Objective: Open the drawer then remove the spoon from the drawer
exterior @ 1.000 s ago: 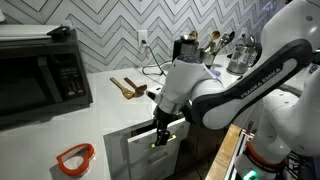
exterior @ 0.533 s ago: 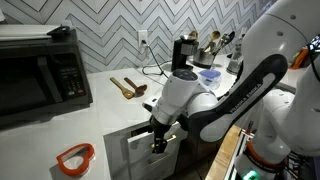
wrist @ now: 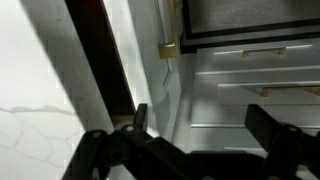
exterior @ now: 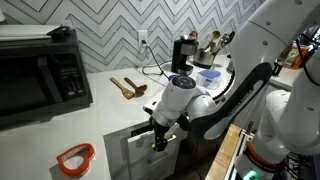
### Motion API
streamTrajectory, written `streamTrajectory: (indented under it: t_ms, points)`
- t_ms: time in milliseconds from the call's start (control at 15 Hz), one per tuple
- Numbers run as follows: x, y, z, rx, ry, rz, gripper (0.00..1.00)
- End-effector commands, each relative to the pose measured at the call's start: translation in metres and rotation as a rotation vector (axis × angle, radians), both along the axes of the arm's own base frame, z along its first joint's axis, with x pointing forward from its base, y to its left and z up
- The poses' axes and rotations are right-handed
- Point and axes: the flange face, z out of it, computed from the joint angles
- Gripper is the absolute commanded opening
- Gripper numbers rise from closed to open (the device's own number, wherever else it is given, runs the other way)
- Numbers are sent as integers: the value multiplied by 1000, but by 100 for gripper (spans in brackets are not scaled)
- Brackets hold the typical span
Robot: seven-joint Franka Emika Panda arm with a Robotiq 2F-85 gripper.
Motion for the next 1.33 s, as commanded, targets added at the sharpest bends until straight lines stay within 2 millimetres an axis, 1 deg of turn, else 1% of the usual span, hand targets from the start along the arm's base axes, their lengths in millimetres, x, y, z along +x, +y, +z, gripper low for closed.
streamTrajectory:
  t_ms: [0, 400, 733, 1267]
  points:
    - [-3, 2, -5, 5, -24, -6, 100]
    - [-8, 2, -11, 11, -42, -12, 100]
    - [-5, 2, -16, 7, -57, 5, 100]
    - [1, 13, -26, 3, -77, 25, 100]
